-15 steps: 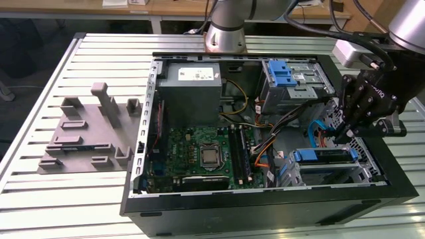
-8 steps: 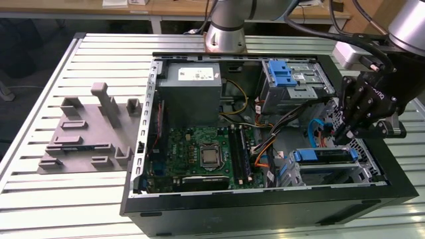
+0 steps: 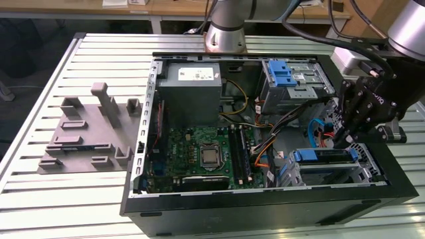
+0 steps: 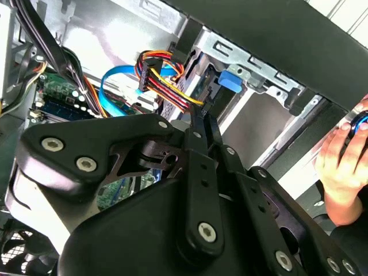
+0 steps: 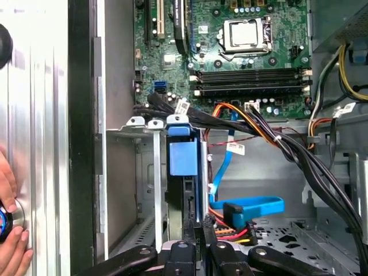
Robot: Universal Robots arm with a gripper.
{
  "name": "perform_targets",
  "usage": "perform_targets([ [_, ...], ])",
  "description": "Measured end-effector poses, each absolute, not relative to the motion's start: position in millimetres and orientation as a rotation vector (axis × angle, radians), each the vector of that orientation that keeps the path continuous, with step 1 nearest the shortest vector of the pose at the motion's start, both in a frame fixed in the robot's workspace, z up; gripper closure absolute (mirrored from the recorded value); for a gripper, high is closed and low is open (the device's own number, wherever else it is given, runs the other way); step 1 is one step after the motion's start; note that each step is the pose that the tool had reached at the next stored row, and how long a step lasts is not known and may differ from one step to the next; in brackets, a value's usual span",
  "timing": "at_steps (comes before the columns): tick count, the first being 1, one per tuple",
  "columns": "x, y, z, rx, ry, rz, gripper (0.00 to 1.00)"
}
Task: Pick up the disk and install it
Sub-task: 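Insert the first disk wire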
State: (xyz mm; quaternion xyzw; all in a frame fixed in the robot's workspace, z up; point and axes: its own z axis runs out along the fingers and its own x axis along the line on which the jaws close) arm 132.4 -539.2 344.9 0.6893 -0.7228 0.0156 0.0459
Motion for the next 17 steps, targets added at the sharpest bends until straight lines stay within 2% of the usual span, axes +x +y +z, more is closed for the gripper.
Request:
perform_targets([
  [17,130.7,-541.3,337.5,2.178,-2.148,0.063,0.84],
])
